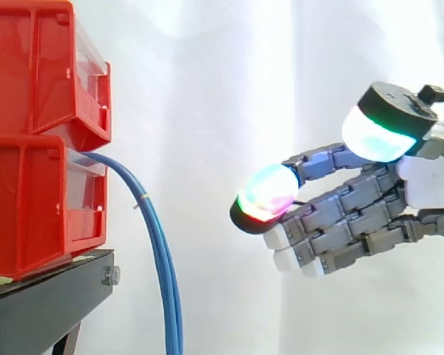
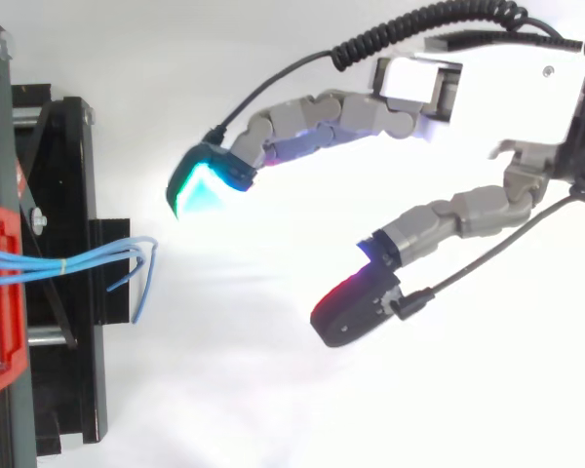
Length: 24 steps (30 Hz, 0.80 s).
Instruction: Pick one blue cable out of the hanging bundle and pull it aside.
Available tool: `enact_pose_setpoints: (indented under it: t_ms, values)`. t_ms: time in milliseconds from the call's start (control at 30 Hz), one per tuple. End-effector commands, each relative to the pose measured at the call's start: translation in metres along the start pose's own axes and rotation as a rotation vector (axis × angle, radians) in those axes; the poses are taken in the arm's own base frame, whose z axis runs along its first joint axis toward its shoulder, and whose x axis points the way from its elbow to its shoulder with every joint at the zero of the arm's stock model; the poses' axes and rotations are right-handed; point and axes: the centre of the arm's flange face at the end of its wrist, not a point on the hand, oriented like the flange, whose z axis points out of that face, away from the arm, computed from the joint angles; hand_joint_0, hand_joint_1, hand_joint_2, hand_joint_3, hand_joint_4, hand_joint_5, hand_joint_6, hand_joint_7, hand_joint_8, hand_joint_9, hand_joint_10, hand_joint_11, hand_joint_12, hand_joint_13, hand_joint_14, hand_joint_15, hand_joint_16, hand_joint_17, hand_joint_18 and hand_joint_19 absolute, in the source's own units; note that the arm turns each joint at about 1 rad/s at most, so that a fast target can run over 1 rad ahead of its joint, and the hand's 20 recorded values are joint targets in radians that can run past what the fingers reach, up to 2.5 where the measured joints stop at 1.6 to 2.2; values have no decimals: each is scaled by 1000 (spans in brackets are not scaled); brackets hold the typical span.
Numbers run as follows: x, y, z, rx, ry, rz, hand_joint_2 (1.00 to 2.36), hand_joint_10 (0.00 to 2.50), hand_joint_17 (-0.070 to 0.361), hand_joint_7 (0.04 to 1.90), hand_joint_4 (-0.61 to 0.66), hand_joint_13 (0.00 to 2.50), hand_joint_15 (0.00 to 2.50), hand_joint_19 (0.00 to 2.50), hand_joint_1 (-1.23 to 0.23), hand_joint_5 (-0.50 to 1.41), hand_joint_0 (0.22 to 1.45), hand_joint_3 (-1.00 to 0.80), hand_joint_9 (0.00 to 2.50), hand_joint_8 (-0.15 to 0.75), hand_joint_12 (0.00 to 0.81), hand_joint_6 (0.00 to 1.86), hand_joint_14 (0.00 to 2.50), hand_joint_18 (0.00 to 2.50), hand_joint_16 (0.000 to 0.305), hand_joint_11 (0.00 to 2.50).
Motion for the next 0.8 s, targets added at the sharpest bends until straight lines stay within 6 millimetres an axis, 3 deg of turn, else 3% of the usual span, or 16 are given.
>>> enact_pose_setpoints:
  t_ms: [0, 233, 267, 300, 367, 767]
  values:
    - [-3, -4, 1, 17, -60, -11, 1000, 2, 75, 640, 69, 375, 107, 172, -662, -238, 534, -493, 430, 191, 227, 501, 4, 226, 33, 22]
    - [-6, -8, 4, 19, -99, -12, 1000, 0, 74, 642, 76, 379, 108, 172, -656, -236, 534, -489, 444, 194, 227, 501, 4, 232, 33, 40]
    - [0, -20, 9, 24, -102, -12, 1000, 0, 74, 646, 78, 380, 105, 172, -656, -235, 535, -491, 443, 194, 227, 501, 4, 232, 33, 34]
    - [13, -46, 19, 24, -103, -7, 1000, 0, 74, 648, 82, 383, 105, 171, -654, -234, 535, -491, 443, 194, 228, 501, 4, 233, 33, 46]
    - [21, -60, 28, -2, -111, 15, 1001, 0, 74, 648, 85, 385, 111, 172, -653, -234, 534, -492, 446, 195, 227, 501, 4, 236, 33, 40]
    - [47, -81, 43, -72, -125, 37, 1000, 2, 74, 652, 92, 395, 112, 169, -647, -232, 534, -492, 462, 199, 226, 501, 4, 238, 33, 64]
